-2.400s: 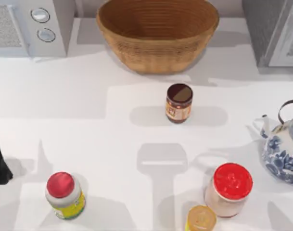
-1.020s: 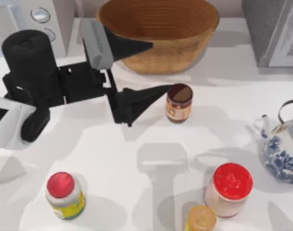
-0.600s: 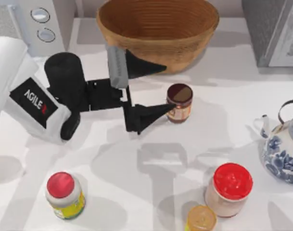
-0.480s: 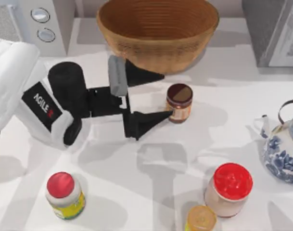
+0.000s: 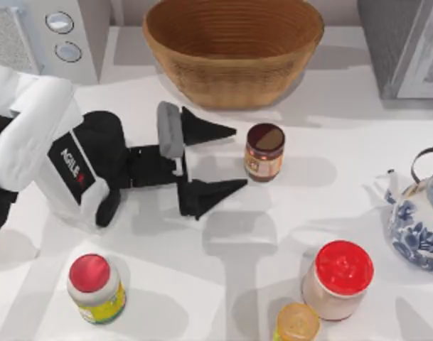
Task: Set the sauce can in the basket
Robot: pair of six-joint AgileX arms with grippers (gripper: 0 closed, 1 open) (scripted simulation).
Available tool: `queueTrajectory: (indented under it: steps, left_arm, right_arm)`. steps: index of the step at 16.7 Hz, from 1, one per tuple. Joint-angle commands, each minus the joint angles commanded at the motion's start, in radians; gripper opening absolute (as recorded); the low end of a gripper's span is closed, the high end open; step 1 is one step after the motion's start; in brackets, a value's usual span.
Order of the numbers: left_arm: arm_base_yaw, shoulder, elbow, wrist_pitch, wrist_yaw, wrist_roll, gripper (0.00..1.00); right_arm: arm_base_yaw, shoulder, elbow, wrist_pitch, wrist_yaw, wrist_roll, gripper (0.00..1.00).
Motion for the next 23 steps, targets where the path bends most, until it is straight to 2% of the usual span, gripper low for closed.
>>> queueTrajectory:
  steps: [4, 11, 15, 23]
  left_arm:
    - [-0.016, 0.003, 0.012, -0.010, -0.015, 0.000, 1.00]
    - [-0.142, 0.055, 0.165, -0.104, -0.141, -0.006, 1.00]
    - [-0.145, 0.056, 0.169, -0.107, -0.145, -0.006, 1.00]
    - [-0.145, 0.056, 0.169, -0.107, -0.145, -0.006, 0.40]
  right_arm:
    - [0.000, 0.000, 0.000, 0.000, 0.000, 0.000, 1.00]
    - [0.000, 0.000, 0.000, 0.000, 0.000, 0.000, 1.00]
    - [0.000, 0.000, 0.000, 0.000, 0.000, 0.000, 1.00]
    - [0.000, 0.000, 0.000, 0.000, 0.000, 0.000, 1.00]
